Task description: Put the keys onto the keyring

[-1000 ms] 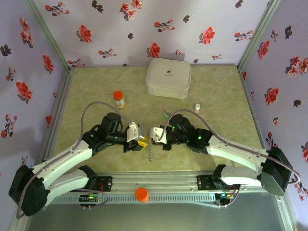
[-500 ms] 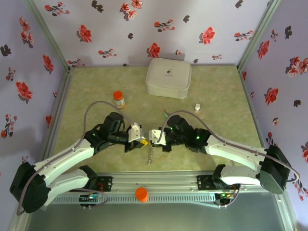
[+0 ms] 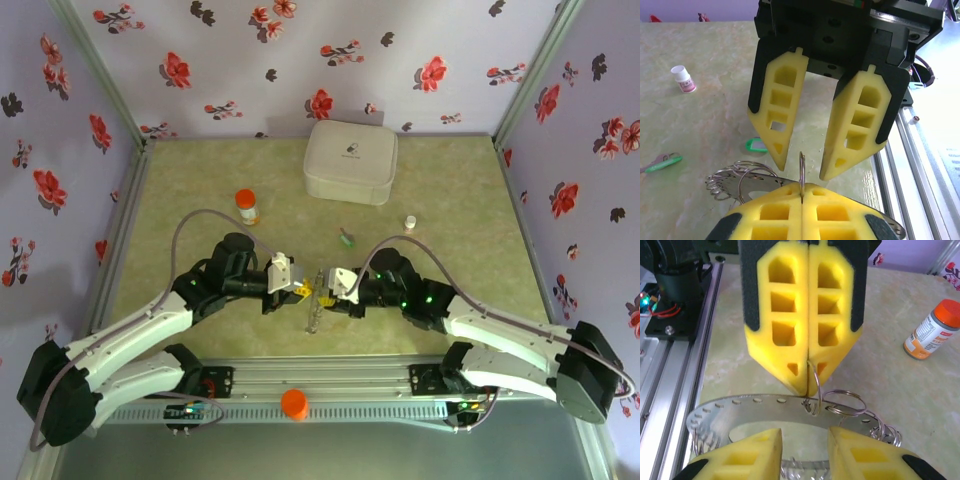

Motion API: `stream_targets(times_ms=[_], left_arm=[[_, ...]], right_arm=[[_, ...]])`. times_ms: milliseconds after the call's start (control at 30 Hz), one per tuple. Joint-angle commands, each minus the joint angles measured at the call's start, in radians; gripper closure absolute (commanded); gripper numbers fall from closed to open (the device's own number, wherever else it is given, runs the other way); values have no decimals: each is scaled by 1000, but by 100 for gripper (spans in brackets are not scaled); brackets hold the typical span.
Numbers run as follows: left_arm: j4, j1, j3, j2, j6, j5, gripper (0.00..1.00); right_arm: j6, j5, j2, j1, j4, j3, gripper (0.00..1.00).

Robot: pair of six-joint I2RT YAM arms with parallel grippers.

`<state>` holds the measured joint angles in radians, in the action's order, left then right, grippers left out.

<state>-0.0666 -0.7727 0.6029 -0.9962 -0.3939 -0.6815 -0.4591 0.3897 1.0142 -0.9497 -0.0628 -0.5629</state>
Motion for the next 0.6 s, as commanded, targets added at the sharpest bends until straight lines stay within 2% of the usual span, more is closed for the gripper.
stream_targets(times_ms=[0,367,567], left_arm=[[47,-8,-9,8,25,-20,100],[42,-16,-10,2,24,-21,100],[40,-20,-8,0,22,-21,100]], right_arm=[[42,14,10,-4,-99,11,73],[43,-2,9,-12,-118,9,83],[44,7,10,-14,-118,3,100]])
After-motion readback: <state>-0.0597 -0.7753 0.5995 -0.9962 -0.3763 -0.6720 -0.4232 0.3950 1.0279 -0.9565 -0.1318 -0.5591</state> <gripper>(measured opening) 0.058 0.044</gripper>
